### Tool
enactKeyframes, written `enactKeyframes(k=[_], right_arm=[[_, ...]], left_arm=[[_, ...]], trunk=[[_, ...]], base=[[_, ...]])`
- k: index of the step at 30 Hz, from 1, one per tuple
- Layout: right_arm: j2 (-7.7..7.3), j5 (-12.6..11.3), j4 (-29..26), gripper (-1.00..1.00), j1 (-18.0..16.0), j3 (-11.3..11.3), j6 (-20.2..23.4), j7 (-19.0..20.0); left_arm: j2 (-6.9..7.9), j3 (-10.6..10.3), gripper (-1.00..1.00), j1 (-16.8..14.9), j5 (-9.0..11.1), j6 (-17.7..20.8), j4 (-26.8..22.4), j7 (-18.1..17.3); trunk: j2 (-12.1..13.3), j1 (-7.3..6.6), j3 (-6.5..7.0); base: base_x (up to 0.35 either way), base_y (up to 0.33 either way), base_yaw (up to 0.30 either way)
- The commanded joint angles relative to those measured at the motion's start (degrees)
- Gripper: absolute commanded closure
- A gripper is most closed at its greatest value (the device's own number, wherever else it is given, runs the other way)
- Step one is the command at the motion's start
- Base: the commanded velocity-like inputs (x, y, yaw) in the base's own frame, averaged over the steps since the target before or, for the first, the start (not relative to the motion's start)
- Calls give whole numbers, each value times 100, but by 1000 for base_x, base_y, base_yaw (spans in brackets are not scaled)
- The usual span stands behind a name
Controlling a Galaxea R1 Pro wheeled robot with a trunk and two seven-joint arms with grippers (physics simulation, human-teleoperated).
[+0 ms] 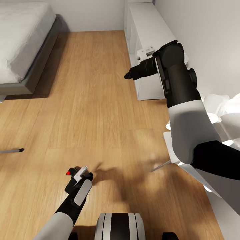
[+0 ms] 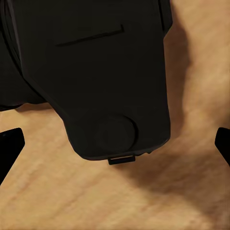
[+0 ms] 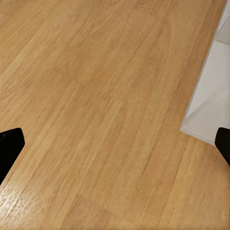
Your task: Attach the digital camera to the camera tripod in the bedroom.
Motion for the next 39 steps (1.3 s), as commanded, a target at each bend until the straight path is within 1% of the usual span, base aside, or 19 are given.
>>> enactKeyframes(k=[1, 6, 16, 32, 35, 39], right_arm=[[1, 60, -4, -100, -4, 1, 14, 52], [1, 60, -4, -100, -5, 1, 14, 52], [1, 60, -4, -100, -5, 1, 14, 52], [1, 60, -4, -100, -5, 2, 14, 52], [1, 60, -4, -100, -5, 6, 14, 52], [1, 60, -4, -100, -5, 8, 14, 52]], left_arm=[[1, -12, -100, -1, 12, 27, -11, 38], [-2, -10, -100, -1, 24, 29, 26, 35], [5, -16, -100, -1, 20, 29, 249, 15], [13, -4, -100, -1, 14, 27, 294, 19], [17, -1, -100, -1, 33, 11, 295, 20], [24, 0, -100, -1, 125, -103, 306, 20]], trunk=[[-1, -1, -4], [-1, -1, -4], [-1, -1, -4], [-1, -1, -4], [-1, -1, -4], [-1, -1, -4]], base=[[0, 0, 0], [51, 0, 0], [157, 0, 0], [15, 0, 0], [0, 0, 0], [0, 0, 0]])
